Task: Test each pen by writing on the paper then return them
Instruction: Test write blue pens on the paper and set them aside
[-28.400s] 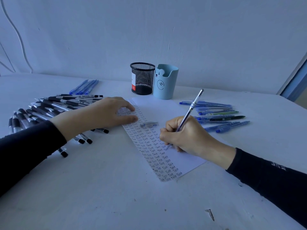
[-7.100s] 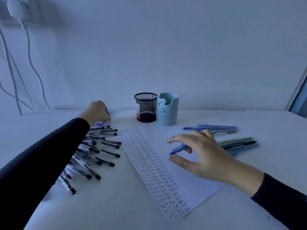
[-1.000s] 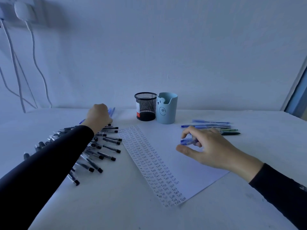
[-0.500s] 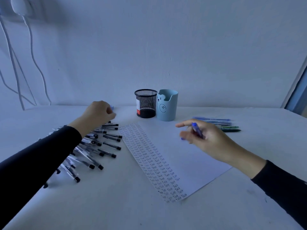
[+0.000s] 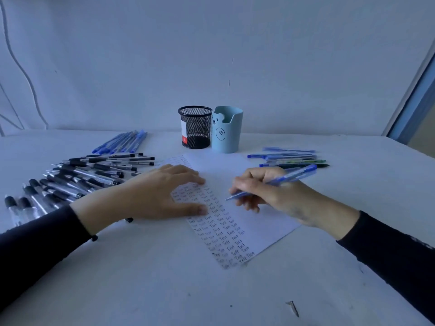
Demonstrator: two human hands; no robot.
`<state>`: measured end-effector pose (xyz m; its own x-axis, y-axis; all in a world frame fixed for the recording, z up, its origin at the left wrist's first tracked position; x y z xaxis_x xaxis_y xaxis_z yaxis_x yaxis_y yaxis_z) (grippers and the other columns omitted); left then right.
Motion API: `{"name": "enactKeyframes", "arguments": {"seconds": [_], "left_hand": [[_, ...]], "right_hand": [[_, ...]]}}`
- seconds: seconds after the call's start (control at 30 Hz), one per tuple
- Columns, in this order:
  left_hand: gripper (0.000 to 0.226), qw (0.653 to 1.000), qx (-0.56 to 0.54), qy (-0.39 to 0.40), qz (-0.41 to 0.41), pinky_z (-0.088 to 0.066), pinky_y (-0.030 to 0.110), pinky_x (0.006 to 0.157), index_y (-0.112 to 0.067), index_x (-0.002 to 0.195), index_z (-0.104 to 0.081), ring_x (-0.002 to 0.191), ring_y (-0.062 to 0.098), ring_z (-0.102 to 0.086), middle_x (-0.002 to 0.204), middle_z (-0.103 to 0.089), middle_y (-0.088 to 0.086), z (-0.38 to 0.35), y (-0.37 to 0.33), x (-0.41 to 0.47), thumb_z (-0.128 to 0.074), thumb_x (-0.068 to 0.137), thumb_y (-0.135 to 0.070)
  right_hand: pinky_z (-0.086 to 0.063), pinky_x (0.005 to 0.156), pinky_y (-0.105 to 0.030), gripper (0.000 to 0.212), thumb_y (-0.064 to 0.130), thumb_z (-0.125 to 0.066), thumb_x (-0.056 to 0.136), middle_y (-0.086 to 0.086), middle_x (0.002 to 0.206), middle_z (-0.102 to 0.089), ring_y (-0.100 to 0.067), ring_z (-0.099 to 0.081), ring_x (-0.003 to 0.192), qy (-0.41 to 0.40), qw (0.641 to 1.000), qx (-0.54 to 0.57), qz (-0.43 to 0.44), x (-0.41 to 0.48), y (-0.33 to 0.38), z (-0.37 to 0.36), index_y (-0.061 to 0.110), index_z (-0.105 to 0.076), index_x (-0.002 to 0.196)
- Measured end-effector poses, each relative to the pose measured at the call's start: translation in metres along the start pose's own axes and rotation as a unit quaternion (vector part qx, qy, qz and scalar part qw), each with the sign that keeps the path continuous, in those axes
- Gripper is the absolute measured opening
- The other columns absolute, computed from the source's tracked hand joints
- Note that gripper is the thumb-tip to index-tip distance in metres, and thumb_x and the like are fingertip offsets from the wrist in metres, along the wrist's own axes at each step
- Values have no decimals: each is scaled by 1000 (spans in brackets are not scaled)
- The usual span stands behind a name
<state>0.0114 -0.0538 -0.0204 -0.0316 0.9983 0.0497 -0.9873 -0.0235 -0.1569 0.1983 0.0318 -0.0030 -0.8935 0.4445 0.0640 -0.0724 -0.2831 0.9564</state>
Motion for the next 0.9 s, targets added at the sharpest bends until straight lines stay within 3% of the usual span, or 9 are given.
{"name": "enactKeyframes", "arguments": {"seconds": [0.03,0.1,0.23,0.43,0.6,0.7,0.9], "left_hand": [[86,1000,-4,0,2,-30,34,115,-54,136,-38,134,-1,-32,146,-34,-26,0,0,0,-32,62,-99],[86,1000,-5,-1,6,-29,34,115,-55,136,-37,134,-1,-31,146,-34,-27,-1,0,0,-32,62,-99],[85,1000,-6,6,12,-29,32,113,-56,135,-36,134,-2,-30,145,-32,-30,-1,0,0,-32,61,-99],[83,1000,-17,15,14,-27,31,114,-59,134,-35,134,-4,-27,144,-32,-32,-2,1,0,-33,61,-99],[84,1000,-19,19,16,-28,35,115,-58,135,-35,134,-3,-28,145,-31,-30,-2,1,0,-33,61,-99],[85,999,-22,20,17,-28,37,116,-58,134,-35,134,-3,-28,145,-32,-30,-2,0,-1,-33,60,-99],[85,999,-25,18,18,-27,35,116,-58,134,-36,133,-3,-28,145,-33,-29,-2,1,0,-33,60,-99]], "right_hand": [[-41,55,-20,30,39,-74,84,-1,63,-61,-13,-50,59,-12,999,-29,0,-1,0,0,18,-61,68],[-35,50,-18,36,41,-74,75,4,54,-49,-11,-41,52,-24,998,-66,8,-2,0,-2,16,-51,63],[-43,52,-21,37,37,-75,79,-3,55,-59,-14,-56,50,-19,995,-95,7,-5,1,-9,16,-53,57],[-31,51,-24,51,15,-69,88,4,46,-37,-12,-32,47,-97,985,-142,7,-17,-10,-12,19,-35,49],[-39,50,-19,44,11,-69,86,-2,43,-42,-10,-39,41,-91,988,-127,4,-20,-9,-16,10,-42,51],[-36,44,-15,41,8,-68,87,7,39,-46,-5,-38,36,-81,990,-120,-8,-21,-8,-18,6,-43,54],[-36,43,-18,45,8,-69,87,10,39,-44,-6,-38,36,-67,991,-114,-16,-21,-7,-22,12,-41,52]]}}
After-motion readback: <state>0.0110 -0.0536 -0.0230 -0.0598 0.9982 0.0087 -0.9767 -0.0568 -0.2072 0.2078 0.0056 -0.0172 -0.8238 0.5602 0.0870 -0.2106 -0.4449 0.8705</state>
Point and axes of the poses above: each hand's wrist, its own x-axis towards the middle knuckle, its own z-axis out of the back of the hand, y = z × x, the point moved 6 cm from there along x, towards the middle knuckle
